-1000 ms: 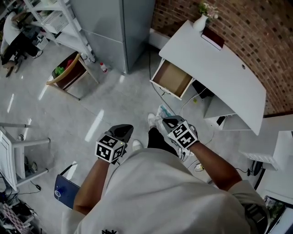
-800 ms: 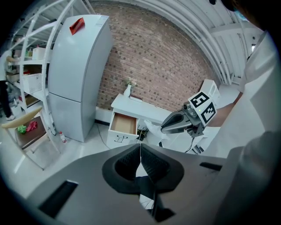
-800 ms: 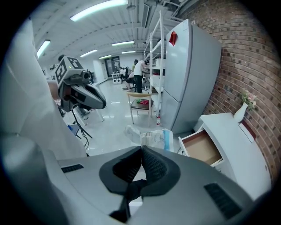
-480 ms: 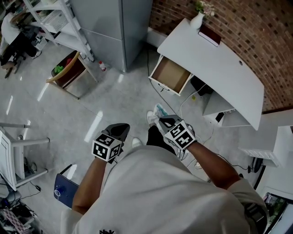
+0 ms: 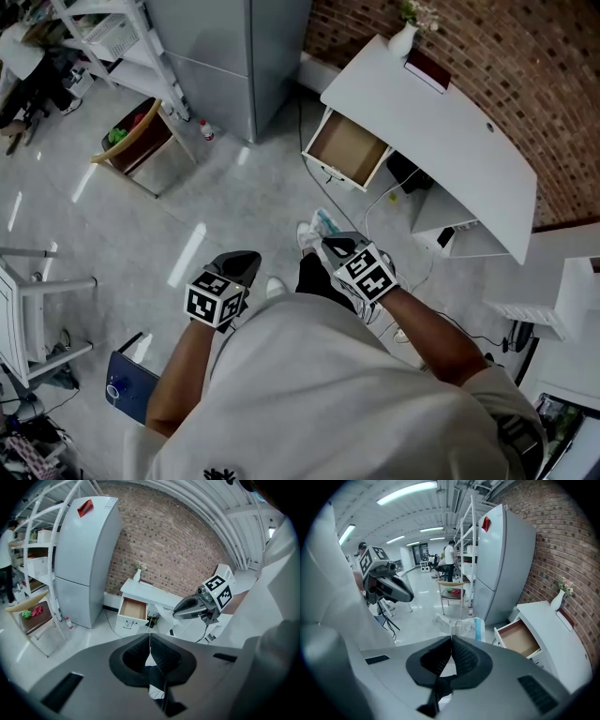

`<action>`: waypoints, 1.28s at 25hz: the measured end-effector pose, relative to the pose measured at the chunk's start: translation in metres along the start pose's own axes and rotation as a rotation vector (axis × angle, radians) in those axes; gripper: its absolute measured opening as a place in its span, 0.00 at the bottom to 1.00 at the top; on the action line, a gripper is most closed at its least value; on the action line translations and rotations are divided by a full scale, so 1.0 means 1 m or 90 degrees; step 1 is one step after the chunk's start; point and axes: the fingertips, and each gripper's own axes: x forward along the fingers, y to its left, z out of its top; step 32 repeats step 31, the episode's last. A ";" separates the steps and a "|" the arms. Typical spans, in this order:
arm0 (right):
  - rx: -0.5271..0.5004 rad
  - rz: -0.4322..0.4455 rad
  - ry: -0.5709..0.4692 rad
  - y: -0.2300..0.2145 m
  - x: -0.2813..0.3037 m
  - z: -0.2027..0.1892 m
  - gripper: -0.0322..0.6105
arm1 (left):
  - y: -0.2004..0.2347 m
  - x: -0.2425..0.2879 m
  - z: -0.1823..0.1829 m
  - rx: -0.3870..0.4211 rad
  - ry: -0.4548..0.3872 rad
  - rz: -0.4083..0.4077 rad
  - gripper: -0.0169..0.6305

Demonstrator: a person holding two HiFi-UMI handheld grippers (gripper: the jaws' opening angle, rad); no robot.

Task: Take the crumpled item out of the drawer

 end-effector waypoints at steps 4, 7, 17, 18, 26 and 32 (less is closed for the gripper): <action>-0.004 0.001 0.002 0.000 -0.001 -0.001 0.10 | 0.005 -0.001 -0.001 -0.007 -0.003 0.009 0.06; -0.007 0.002 0.004 -0.001 -0.001 -0.002 0.10 | 0.008 -0.003 -0.002 -0.010 -0.003 0.015 0.06; -0.007 -0.003 0.005 -0.004 -0.003 -0.005 0.10 | 0.005 0.001 -0.006 -0.014 -0.001 0.014 0.06; -0.006 -0.004 0.005 -0.005 -0.004 -0.006 0.10 | 0.004 0.003 -0.005 -0.013 0.000 0.013 0.06; 0.010 -0.010 0.006 -0.011 -0.006 -0.016 0.10 | -0.001 0.017 -0.003 -0.003 0.007 -0.001 0.06; 0.010 -0.015 0.008 -0.022 -0.009 -0.024 0.10 | -0.008 0.026 0.001 -0.001 0.012 -0.005 0.06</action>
